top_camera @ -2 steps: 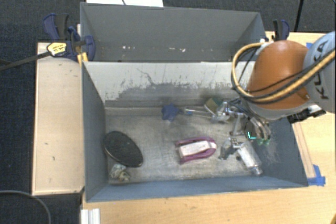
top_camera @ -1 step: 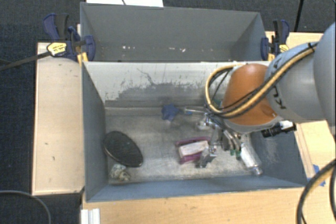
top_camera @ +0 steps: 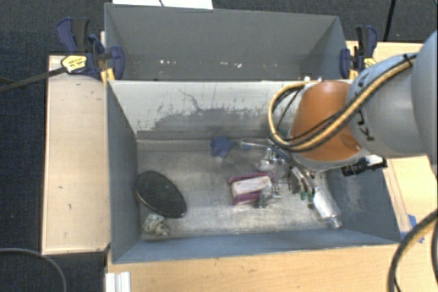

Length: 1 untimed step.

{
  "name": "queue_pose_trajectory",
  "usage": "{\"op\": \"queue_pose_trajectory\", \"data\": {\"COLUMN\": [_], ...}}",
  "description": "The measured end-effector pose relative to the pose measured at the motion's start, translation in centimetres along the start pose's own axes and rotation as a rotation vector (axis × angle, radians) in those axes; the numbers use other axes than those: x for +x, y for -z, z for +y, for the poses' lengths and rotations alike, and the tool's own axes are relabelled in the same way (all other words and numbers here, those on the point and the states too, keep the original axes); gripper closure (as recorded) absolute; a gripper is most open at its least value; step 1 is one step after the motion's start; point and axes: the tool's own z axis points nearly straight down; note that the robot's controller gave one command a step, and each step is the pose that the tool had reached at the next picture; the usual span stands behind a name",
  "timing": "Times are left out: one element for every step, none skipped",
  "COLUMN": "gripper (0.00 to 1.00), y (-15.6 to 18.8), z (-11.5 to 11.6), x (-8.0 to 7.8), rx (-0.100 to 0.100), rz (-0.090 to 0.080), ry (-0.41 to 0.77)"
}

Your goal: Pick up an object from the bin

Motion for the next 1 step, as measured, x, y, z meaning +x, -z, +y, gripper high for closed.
{"op": "queue_pose_trajectory", "data": {"gripper": [1.00], "y": [13.00], "z": [-3.75], "x": [-1.09], "rx": [0.003], "rz": [0.010], "ry": [0.038]}}
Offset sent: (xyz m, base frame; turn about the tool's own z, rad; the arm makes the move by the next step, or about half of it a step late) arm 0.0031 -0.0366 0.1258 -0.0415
